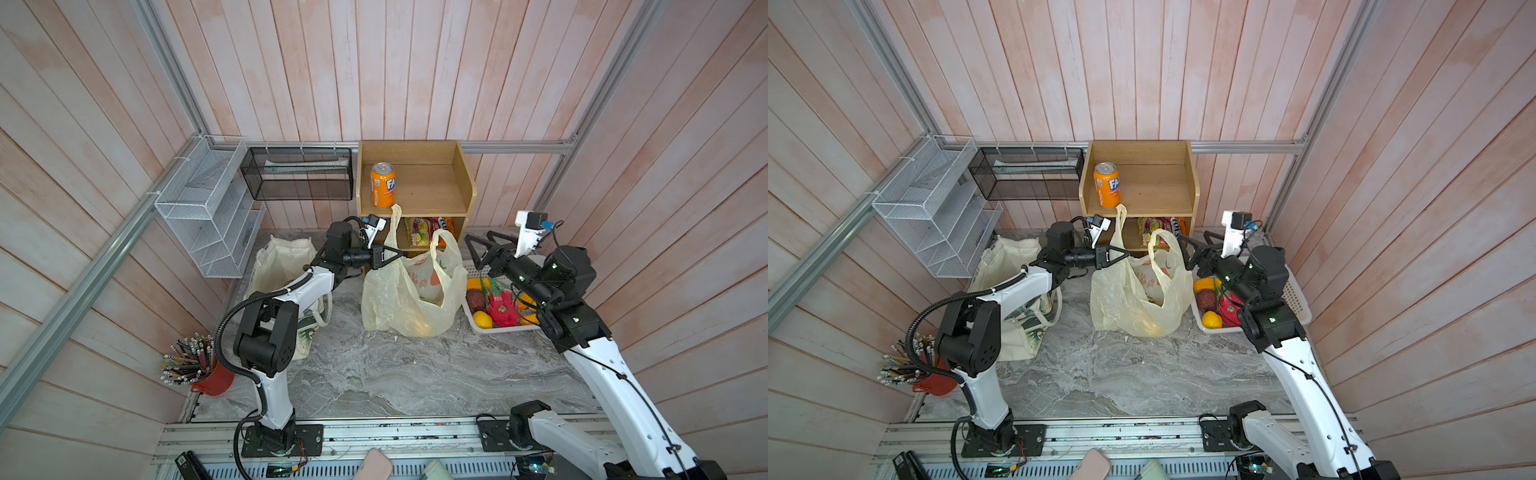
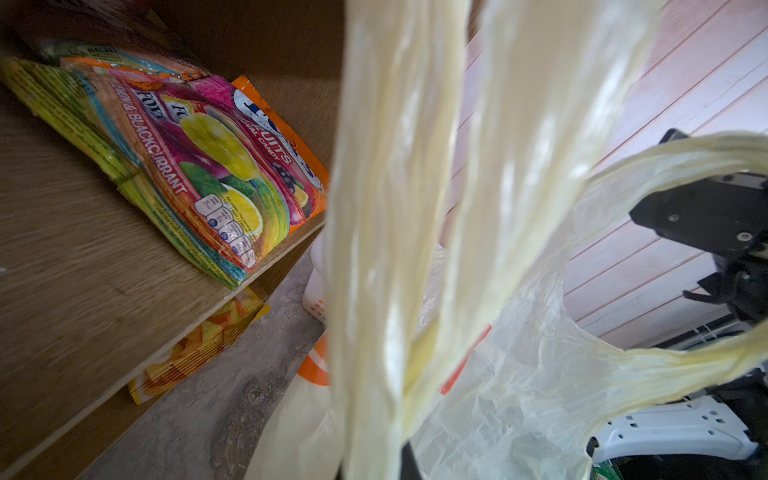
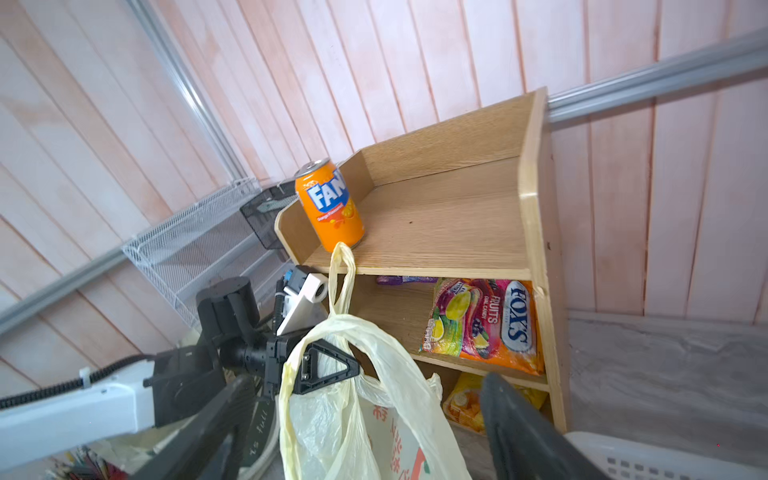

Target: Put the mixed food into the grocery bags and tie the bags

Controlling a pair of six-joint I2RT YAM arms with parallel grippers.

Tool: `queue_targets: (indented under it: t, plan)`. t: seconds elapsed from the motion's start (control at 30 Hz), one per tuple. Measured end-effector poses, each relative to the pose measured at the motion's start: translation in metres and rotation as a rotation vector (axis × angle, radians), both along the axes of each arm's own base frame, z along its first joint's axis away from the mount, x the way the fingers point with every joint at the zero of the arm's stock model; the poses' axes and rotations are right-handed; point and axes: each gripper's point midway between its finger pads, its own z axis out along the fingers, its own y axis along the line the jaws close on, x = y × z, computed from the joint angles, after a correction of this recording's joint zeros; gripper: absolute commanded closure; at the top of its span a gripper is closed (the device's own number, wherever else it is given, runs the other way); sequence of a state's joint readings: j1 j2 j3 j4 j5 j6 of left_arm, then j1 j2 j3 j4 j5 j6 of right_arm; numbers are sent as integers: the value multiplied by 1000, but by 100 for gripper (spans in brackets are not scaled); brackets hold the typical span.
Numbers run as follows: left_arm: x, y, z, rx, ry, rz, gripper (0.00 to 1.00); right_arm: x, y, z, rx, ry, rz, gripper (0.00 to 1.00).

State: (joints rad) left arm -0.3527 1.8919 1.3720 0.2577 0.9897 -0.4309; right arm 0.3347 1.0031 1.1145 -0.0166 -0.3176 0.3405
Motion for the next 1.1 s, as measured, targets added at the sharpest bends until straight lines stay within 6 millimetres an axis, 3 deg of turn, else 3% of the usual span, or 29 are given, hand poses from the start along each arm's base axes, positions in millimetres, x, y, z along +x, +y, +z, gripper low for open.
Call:
queue_targets:
  t: [0.17, 0.3, 0.43, 0.67, 0.83, 0.93, 1.0, 1.1]
  plan:
    - [0, 0, 0, 0, 0, 0, 100, 13, 51, 4, -175, -80, 37, 10]
    - [0, 0, 0, 0, 0, 0, 100, 26, 78, -14, -317, -95, 23, 10]
    - [0, 0, 0, 0, 0, 0, 100, 39, 74, -33, -420, -88, -33, 9]
    - [-1, 0, 0, -1, 1, -3, 100, 49, 60, -35, -474, -103, -91, 9]
    - [-1, 0, 0, -1, 0, -5, 100, 61, 41, -53, -468, -65, -96, 11]
    - [-1, 0, 0, -2, 1, -8, 100, 65, 34, -62, -443, -31, -75, 32]
    - [-1, 0, 1, -3, 1, -9, 100, 64, 35, -61, -423, -30, -51, 53]
    - [-2, -1, 1, -5, 5, -14, 100, 61, 41, -59, -398, -35, -10, 76]
